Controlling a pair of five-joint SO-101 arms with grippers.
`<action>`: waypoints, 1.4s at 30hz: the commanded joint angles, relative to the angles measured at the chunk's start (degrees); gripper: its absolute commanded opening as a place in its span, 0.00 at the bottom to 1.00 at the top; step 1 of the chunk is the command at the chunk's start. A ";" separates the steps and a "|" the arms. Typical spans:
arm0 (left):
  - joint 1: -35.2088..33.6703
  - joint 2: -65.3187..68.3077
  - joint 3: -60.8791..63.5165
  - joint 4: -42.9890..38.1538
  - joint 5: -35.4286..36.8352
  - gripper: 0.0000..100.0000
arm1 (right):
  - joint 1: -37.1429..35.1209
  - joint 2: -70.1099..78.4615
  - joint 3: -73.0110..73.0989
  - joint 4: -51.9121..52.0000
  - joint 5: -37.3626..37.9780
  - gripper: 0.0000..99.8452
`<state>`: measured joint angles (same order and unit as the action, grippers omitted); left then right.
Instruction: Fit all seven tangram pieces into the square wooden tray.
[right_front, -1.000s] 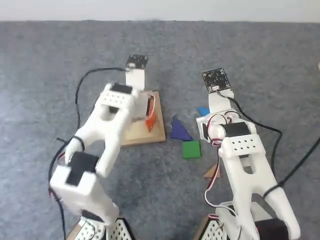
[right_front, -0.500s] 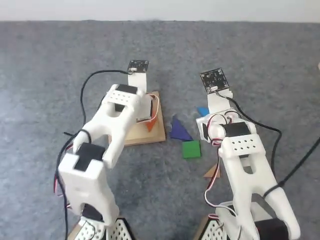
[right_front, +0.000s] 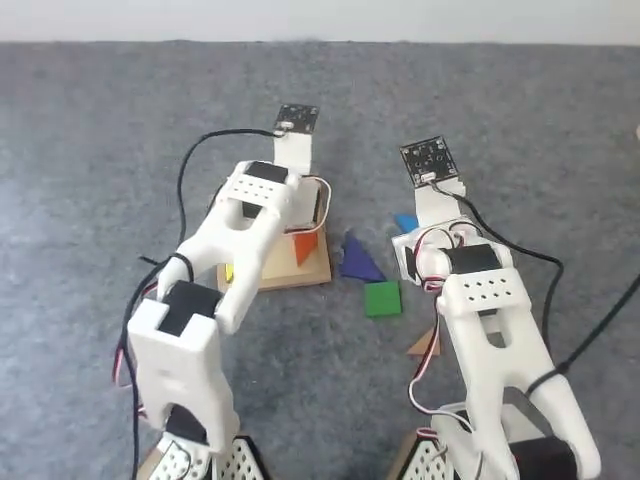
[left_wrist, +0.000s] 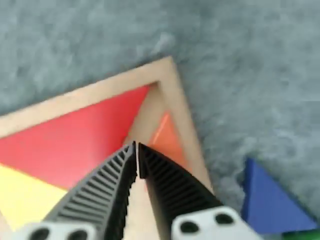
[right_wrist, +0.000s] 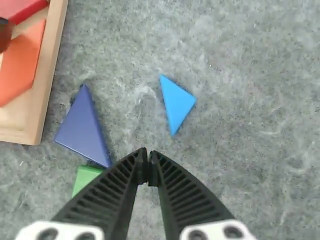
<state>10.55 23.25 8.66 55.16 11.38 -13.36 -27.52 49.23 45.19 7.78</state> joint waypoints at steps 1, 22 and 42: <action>1.14 -1.14 -3.56 -3.25 -2.90 0.01 | 0.31 -2.59 -0.35 -0.92 0.70 0.01; 9.23 -13.89 16.48 8.18 -6.95 0.01 | 0.40 -2.59 -0.35 -0.92 0.79 0.01; -0.35 -12.31 9.63 2.11 -8.62 0.01 | 0.31 -2.59 -0.35 -0.84 0.79 0.01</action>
<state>11.96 11.47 22.37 58.33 4.18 -13.36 -27.52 49.23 45.19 7.78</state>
